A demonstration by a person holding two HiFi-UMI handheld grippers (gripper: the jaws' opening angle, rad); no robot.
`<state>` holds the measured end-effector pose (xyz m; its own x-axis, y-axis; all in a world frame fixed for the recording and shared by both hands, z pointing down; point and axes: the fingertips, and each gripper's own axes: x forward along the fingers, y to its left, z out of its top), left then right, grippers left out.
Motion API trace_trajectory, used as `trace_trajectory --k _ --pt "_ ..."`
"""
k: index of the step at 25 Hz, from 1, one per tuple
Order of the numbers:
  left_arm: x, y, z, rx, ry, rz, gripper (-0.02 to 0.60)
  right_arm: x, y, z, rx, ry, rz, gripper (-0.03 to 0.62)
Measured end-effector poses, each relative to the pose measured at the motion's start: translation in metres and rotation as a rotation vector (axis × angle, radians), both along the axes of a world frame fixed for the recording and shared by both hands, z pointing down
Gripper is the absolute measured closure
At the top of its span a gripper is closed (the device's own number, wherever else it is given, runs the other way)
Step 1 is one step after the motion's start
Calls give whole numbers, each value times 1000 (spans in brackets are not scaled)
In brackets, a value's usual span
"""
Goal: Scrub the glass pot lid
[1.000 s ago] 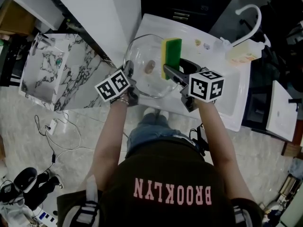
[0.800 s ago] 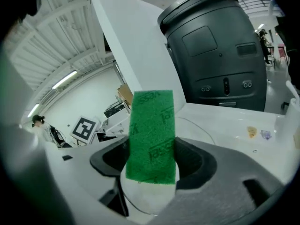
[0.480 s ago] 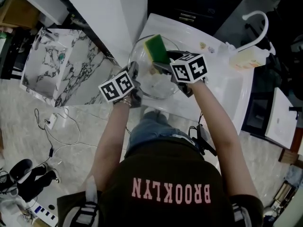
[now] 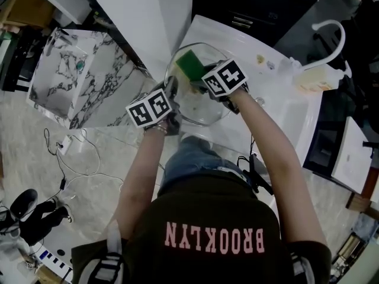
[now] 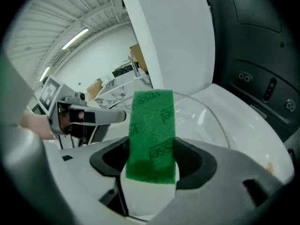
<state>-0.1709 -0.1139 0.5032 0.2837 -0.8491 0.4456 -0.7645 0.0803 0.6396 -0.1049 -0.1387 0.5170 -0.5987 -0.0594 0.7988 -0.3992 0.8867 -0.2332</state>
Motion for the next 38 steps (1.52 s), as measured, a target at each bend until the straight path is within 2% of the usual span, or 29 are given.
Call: trace_trajectory --k 6,14,25,28,35,38 --pt "-3 -1 3 -3 -6 7 561 -12 4 14 -9 25 -36 310" --pt "-5 -2 5 -5 2 2 561 -7 26 23 -58 70 -87 312" --pt "-6 0 7 -10 33 5 561 12 56 34 -162 92 -74 312" --pt "-6 0 7 -9 47 7 561 16 67 36 -154 103 -137 312" --pt "-7 1 7 -20 45 12 561 13 87 28 -1 144 -346 312" --pt "-8 2 8 -19 44 13 561 13 98 27 18 149 -419 312"
